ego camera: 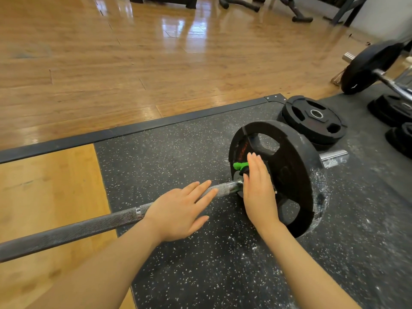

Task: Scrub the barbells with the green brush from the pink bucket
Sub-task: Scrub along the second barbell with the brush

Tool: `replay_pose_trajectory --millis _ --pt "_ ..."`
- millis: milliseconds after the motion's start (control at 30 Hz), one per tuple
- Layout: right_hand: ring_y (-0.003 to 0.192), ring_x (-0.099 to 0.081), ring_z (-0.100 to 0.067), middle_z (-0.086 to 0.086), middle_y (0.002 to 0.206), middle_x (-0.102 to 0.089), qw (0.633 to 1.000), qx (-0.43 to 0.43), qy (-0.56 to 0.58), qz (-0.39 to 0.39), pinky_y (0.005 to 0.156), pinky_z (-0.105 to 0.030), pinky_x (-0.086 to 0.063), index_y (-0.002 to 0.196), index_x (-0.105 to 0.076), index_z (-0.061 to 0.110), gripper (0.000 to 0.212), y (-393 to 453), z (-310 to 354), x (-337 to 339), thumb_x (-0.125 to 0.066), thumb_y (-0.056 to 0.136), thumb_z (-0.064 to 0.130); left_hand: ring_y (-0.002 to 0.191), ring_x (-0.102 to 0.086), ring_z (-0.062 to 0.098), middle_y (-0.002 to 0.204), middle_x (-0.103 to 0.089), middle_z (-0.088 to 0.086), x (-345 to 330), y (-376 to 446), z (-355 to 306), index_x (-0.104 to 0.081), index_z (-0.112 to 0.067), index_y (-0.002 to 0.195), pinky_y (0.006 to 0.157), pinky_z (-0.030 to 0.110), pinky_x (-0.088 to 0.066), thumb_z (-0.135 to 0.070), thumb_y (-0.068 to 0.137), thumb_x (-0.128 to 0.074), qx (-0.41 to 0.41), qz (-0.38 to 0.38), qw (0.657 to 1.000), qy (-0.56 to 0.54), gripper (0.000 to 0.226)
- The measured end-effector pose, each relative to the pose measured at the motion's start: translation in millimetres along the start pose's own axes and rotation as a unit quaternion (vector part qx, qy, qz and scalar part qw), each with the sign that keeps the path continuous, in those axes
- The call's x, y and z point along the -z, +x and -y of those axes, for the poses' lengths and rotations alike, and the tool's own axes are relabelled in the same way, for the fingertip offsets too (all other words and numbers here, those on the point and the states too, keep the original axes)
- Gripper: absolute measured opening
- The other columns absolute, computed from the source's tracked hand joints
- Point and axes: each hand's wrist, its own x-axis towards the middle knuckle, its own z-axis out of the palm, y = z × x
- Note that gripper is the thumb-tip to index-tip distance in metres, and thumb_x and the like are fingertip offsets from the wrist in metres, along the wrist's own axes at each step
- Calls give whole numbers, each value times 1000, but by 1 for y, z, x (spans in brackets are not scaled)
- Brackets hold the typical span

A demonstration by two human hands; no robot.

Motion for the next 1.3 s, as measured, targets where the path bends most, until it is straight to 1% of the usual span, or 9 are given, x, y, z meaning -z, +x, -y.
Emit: replay_pose_trajectory --millis 100,200,333,467,700,900,1033,1167,1300 --pt "138 -38 -19 -8 144 -46 1000 -9 3 -26 113 -40 -35 139 -48 14 42 -13 -9 -3 -51 98 10 121 -57 27 145 -46 10 0 0 0 -42 -15 143 76 35 -57 -51 96 -30 0 -3 1000 -2 60" --pt "138 -36 -29 -18 141 -46 996 64 -53 -24 113 -41 -32 135 -48 -3 41 -29 -14 -8 -54 95 -1 120 -57 27 144 -46 10 -1 0 0 -43 -15 142 75 34 -58 -52 95 -31 -1 -6 1000 2 61" --pt "134 -40 -27 -14 136 -50 998 57 -36 -12 114 -34 -30 131 -52 -1 40 -14 -9 -3 -39 100 20 122 -55 29 145 -45 12 -3 1 0 -42 -14 143 76 36 -58 -53 95 -33 -2 -4 1000 10 62" --pt "129 -47 -28 -16 132 -55 994 86 -54 27 108 -40 -39 129 -56 0 38 4 -12 1 -49 97 19 123 -54 30 146 -45 12 -4 2 2 -41 -15 144 78 37 -57 -54 95 -33 -1 3 1000 13 63" --pt "137 -36 -32 -17 139 -48 988 133 -77 20 115 -39 -28 131 -54 -1 39 -22 -25 4 -53 93 7 119 -58 28 143 -48 10 -1 2 1 -45 -16 142 76 35 -58 -53 95 -31 4 -6 1000 4 61" --pt "135 -40 -31 -16 136 -52 991 117 -65 29 112 -40 -33 128 -57 0 37 -15 -21 5 -54 93 10 119 -58 30 142 -49 12 0 1 -2 -46 -15 141 74 36 -58 -53 94 -32 0 -7 1000 12 62" --pt "120 -54 -31 -12 124 -61 993 78 -36 83 101 -44 -46 123 -62 3 32 26 -10 4 -59 94 16 120 -57 31 142 -49 13 -1 1 -1 -45 -14 141 74 36 -58 -54 94 -32 0 -4 1000 13 63" --pt "125 -49 -22 -4 136 -54 973 85 -70 203 100 -33 -39 137 -53 13 42 57 -4 7 -51 98 30 122 -55 31 144 -47 13 -2 2 0 -42 -14 143 76 37 -58 -54 94 -31 3 5 1000 3 64" --pt "112 -56 -19 -1 125 -60 961 78 -89 249 91 -31 -44 125 -61 15 35 63 -3 9 -48 99 34 120 -56 31 143 -48 12 -1 2 2 -43 -14 142 75 36 -58 -54 94 -31 2 5 1000 -2 63"
